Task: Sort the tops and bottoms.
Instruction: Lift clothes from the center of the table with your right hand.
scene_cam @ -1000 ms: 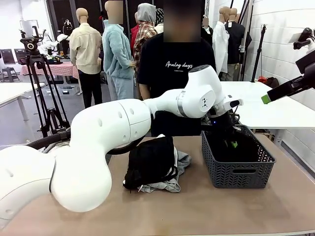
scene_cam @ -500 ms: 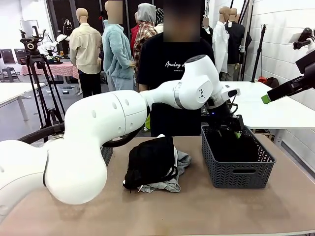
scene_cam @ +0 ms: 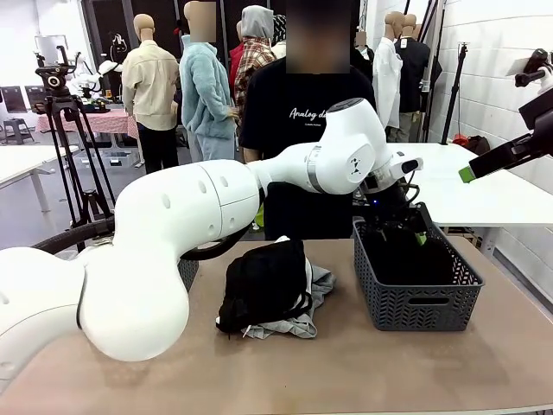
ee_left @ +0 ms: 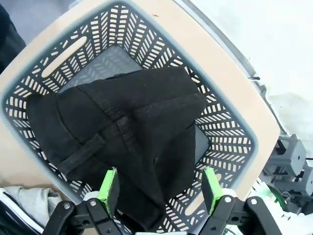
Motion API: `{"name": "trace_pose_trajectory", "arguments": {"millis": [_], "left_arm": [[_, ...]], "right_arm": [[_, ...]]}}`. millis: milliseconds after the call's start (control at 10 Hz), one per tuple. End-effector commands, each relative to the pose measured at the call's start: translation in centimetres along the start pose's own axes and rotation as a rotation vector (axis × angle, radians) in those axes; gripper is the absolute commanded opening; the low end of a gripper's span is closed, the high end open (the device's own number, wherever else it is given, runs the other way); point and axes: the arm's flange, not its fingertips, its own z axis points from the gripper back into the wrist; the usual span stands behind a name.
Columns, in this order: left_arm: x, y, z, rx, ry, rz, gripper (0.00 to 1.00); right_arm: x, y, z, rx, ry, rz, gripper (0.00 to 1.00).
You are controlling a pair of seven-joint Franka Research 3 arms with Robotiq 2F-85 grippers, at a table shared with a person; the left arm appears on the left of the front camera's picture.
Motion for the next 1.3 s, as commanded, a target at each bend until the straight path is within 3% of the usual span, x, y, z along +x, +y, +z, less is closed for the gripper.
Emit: {"name": "trace_pose_trajectory", "arguments": {"millis": [0, 700, 900, 1200], "left_arm": [[0.1, 0.1, 0.2, -0.001, -0.007, -0.016, 0.87], [0.0, 0.0, 0.0, 0.0, 0.0, -0.001, 0.87], [-5.1, 1.0, 6.1, 0.087, 0.128, 0.071, 0.87], [-12.7, 0.9, 12.9, 0.175, 0.144, 0.116, 0.87]], "right_arm": [[0.2, 0.0, -0.3, 0.009, -0.012, -0.002, 1.0], [0.2, 0.0, -0.3, 0.009, -0.012, -0.002, 1.0], [0.2, 0.0, -0.3, 0.009, -0.012, -0.002, 1.0], [0.2, 0.0, -0.3, 0.009, -0.012, -0.002, 1.0]]}}
